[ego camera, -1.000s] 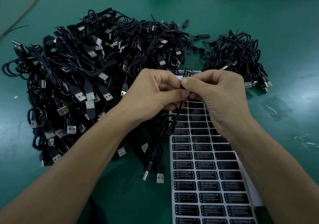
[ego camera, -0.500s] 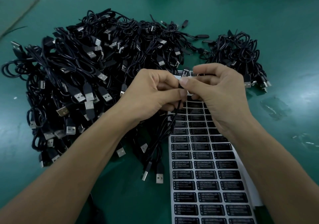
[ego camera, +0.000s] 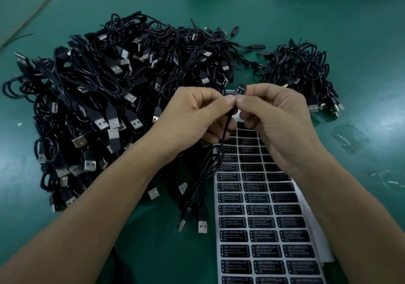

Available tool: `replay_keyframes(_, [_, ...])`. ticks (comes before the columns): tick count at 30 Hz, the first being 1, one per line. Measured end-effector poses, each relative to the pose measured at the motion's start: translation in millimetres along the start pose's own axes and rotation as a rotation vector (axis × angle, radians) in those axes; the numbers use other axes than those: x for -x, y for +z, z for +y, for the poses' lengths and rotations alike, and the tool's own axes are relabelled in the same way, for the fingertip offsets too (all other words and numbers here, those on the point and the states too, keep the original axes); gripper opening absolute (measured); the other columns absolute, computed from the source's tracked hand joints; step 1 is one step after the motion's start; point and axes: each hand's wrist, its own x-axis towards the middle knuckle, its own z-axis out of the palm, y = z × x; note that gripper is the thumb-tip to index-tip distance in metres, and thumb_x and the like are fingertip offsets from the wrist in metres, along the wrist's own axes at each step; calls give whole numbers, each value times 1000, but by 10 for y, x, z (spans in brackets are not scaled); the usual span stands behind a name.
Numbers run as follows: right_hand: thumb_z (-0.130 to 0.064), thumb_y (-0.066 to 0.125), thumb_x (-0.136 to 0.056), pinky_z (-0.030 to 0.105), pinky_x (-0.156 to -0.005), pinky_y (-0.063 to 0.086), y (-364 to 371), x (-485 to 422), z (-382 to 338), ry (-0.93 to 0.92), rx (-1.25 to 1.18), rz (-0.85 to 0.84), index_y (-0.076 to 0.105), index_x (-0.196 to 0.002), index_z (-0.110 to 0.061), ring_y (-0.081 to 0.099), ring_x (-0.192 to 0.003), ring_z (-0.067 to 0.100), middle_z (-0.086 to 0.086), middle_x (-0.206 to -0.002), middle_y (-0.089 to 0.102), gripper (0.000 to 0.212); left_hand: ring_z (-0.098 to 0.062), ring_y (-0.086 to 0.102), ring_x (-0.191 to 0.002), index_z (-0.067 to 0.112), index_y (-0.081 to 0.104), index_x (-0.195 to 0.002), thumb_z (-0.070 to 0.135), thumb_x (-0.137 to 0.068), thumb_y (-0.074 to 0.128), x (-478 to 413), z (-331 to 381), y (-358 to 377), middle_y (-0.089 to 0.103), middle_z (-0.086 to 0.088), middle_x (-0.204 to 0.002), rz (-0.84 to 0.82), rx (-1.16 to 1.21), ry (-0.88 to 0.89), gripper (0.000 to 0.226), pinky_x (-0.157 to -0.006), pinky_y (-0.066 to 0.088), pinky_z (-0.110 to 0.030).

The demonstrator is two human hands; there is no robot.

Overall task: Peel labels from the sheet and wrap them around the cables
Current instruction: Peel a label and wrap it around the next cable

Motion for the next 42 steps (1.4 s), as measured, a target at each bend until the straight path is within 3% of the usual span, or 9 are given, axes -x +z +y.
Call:
replay_keyframes(9, [-19,74,-90,16,-51,42,17,19,-16,-59,127,-1,70,-73,-14,51,-54,5,-5,-58,60,18,-13,57,-48,11,71,-85,16,-95,67,-8,-16,-7,68,-4,-60,-18,-92,61,11,-45,46,-22])
replay_keyframes(18, [-28,58,-102,19,-52,45,52,49,-5,-152,268,9,67,-63,-17,54,-52,6,-5,-55,62,42,-10,52,-48,10,68,-70,25,-90,73,-7,-1,-11,60,3,-52,-4,-203,139,25,-47,43,-19])
replay_keyframes(21, [-41,52,-102,22,-48,44,72,70,-28,-136,220,-2,70,-72,-12,58,-56,10,1,-63,68,45,-4,43,-47,1,62,-69,19,-92,70,-7,41,-23,52,7,-51,63,-152,189,31,-47,35,-13])
replay_keyframes(24, [-60,61,-84,28,-54,51,99,132,-44,-126,351,-157,75,-85,-15,67,-66,10,3,-74,72,47,1,40,-40,8,59,-66,12,-96,64,-26,77,-56,50,13,-47,197,8,218,31,-43,31,-7])
replay_keyframes(28, [-38,85,-75,40,-61,60,179,233,-49,-107,442,-378,76,-86,-21,70,-62,16,1,-72,74,22,-4,37,-41,16,65,-65,18,-98,63,-32,108,-122,48,8,-48,310,154,212,33,-40,28,-15])
replay_keyframes(31, [-19,84,-80,20,-44,49,159,256,-115,-67,306,-417,76,-90,-18,66,-52,11,5,-70,73,13,-8,31,-41,24,65,-58,20,-99,57,-40,103,-166,41,6,-48,398,240,166,41,-39,23,-20])
replay_keyframes(34, [-16,81,-78,13,-49,47,89,235,-240,-3,126,-405,70,-101,-18,65,-56,8,11,-71,74,25,-9,25,-41,25,61,-55,16,-97,50,-53,105,-210,33,6,-46,455,353,118,44,-38,20,-20])
replay_keyframes(39, [-2,74,-82,25,-59,50,-82,101,-268,50,-1,-202,73,-83,-26,62,-63,14,3,-73,72,24,-7,28,-38,17,55,-70,26,-105,43,-69,108,-247,41,7,-46,497,480,5,38,-35,23,-20])
replay_keyframes(42, [-2,74,-82,19,-53,50,-225,-53,-316,14,89,10,75,-87,-20,64,-59,8,1,-76,76,18,-7,31,-40,15,64,-87,31,-106,39,-69,122,-265,44,6,-49,515,495,-25,35,-37,26,-20])
